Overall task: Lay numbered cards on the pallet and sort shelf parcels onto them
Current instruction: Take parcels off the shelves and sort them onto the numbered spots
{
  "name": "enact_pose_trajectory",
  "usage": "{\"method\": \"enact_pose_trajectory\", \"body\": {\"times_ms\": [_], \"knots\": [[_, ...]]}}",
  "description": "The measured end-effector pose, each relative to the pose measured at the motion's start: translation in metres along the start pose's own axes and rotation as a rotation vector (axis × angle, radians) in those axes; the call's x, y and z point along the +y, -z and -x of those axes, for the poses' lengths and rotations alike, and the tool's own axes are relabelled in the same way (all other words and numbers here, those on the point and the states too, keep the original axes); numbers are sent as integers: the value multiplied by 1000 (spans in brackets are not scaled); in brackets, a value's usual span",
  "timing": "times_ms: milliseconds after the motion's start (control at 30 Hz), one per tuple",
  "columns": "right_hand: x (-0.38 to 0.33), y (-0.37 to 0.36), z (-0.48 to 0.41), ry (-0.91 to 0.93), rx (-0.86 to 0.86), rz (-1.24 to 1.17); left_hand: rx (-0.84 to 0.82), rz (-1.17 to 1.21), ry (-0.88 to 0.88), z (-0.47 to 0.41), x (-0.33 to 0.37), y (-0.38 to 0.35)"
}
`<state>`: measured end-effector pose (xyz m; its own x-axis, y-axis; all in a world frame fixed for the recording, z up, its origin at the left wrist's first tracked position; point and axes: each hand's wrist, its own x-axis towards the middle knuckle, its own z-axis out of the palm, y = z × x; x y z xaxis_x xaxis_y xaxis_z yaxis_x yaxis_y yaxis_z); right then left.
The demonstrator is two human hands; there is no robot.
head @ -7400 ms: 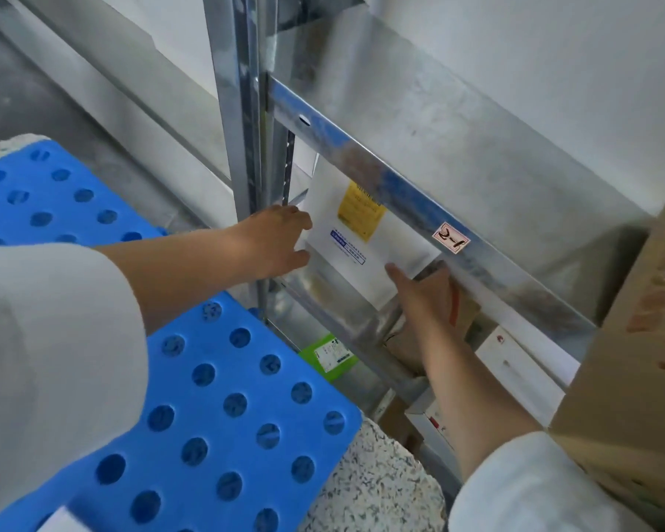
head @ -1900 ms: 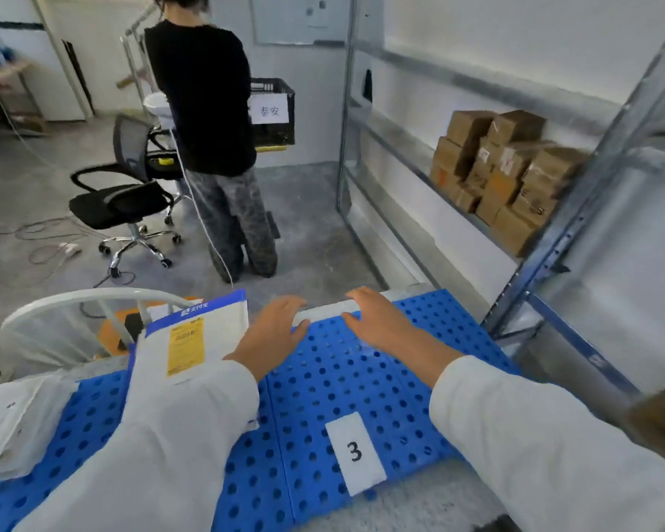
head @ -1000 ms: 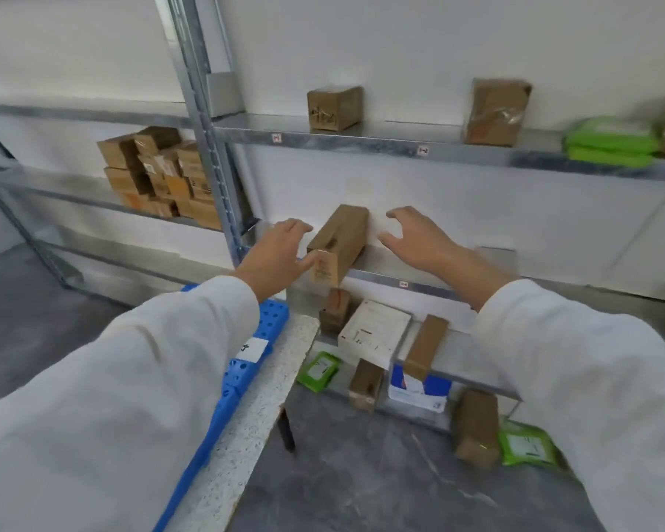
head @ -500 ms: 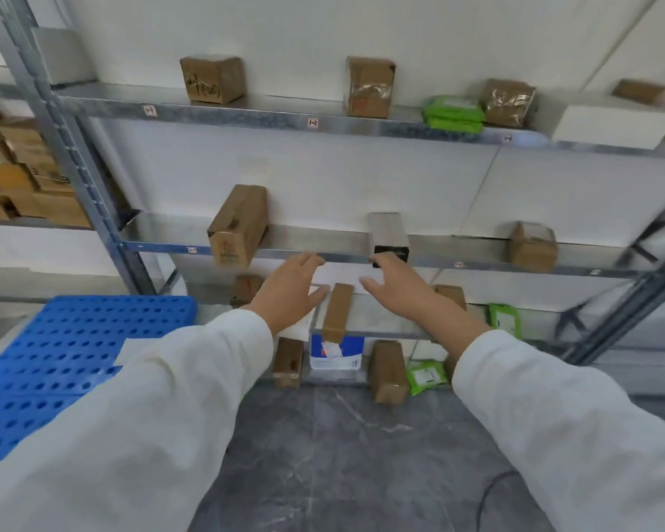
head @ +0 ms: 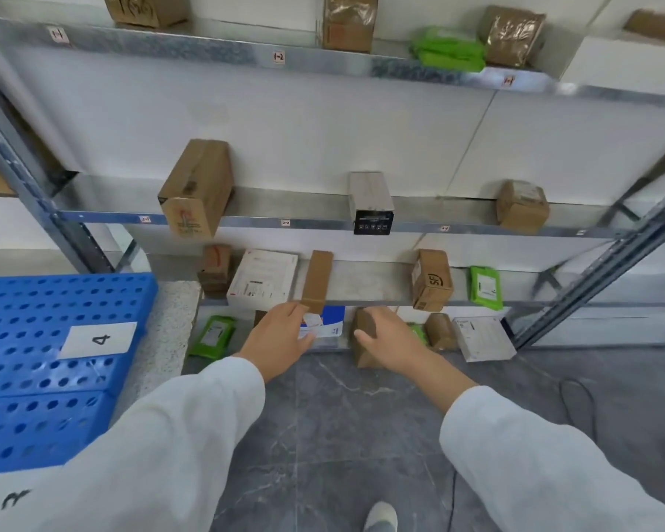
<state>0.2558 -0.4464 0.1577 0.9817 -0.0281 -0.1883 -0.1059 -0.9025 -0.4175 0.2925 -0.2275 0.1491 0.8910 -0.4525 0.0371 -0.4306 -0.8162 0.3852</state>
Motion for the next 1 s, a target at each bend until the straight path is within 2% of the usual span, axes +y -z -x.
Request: {"method": "enact_pose_trajectory", "body": {"times_ms": [333, 567, 700, 900, 1000], "knots": [[46, -11, -78, 53, -99, 19, -60, -41, 91, -68, -1, -49], [89, -25, -153, 95, -241, -73, -146, -35, 185, -139, 4, -91], [116, -45, -198, 113, -223, -47, -145, -39, 199, -173, -9, -132], [197, -152, -278, 19, -265, -106, -224, 4, 200, -223, -90, -260], [244, -219, -321, -77, -236, -122, -232, 6, 258, -245, -144, -332]]}}
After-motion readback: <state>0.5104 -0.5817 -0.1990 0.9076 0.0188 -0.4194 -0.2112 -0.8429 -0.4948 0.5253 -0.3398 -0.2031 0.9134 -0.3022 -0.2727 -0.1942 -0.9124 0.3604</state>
